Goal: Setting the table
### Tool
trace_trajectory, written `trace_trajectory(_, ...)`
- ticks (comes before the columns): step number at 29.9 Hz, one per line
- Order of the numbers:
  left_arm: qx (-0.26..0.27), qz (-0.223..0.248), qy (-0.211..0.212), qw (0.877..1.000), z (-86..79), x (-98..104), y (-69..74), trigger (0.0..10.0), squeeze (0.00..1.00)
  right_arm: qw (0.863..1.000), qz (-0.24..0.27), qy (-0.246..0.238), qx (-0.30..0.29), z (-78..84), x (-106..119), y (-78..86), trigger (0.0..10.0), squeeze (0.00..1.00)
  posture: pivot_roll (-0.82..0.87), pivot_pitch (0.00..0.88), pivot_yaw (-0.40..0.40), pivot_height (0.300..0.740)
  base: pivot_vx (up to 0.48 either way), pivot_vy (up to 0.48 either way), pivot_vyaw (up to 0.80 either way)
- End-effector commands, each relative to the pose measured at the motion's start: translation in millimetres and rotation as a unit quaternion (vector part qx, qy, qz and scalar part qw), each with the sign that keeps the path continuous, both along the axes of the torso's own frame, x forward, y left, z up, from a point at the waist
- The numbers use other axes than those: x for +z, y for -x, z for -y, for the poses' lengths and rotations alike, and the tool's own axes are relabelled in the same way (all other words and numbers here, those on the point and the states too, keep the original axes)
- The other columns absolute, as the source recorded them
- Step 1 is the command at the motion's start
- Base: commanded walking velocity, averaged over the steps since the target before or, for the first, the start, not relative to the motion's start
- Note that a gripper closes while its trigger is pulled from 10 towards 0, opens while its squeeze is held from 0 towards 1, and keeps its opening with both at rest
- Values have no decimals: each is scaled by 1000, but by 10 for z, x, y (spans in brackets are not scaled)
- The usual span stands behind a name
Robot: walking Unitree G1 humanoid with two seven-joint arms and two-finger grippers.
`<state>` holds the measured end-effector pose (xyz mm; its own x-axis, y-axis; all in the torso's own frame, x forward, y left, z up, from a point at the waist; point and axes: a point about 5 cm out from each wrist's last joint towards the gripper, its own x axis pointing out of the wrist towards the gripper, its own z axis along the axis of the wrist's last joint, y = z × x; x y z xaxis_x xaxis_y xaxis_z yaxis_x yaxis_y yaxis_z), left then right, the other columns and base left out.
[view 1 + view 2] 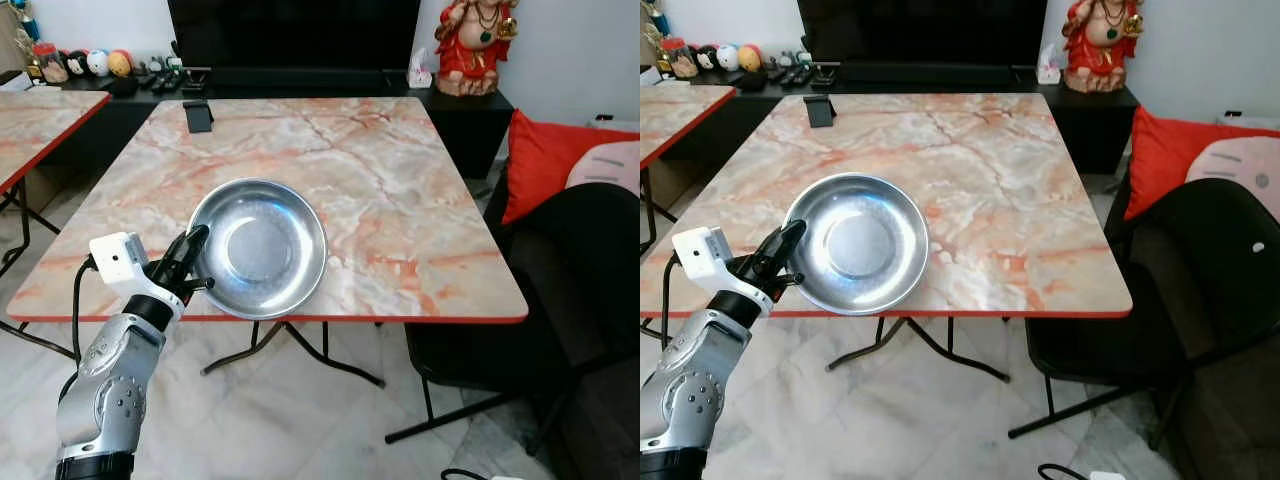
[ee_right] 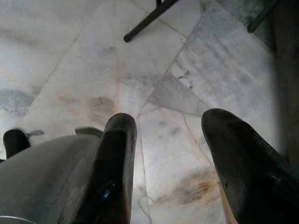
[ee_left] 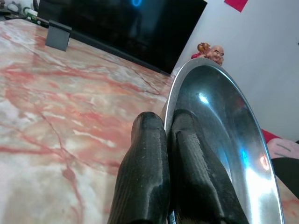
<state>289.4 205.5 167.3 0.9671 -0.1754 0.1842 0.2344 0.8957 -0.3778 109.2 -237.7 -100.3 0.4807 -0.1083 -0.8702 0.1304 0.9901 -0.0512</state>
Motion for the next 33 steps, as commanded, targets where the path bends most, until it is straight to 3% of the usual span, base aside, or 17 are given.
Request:
trace_trajectory(1, -2, 12, 2, 1000, -6, 69, 0, 10000, 0, 1000, -3, 2, 0, 4, 0, -4, 10000, 0, -38, 0, 3, 732, 307, 0, 0)
trace_trajectory(17, -17, 6, -2, 1000, 56, 48, 1, 10000, 0, 1000, -2, 1, 0, 2, 1, -8, 10000, 0, -36, 0, 1, 732, 330, 0, 0)
trace_trajectory(20, -31, -7, 3, 999, 71, 12, 4, 10000, 0, 1000, -1, 1, -1, 1, 2, -10, 10000, 0, -39, 0, 4, 732, 0, 0, 0)
trace_trajectory(23, -78, -17, 6, 997, 155, -10, 41, 10000, 0, 1000, -1, 1, -1, 2, 2, -11, 10000, 0, -37, 0, 4, 732, 0, 0, 0)
trace_trajectory(33, -104, -55, 30, 993, 209, -72, 9, 10000, 0, 1000, -3, 1, 3, 1, 2, -13, 10000, 0, -32, 0, 2, 732, 0, 0, 0)
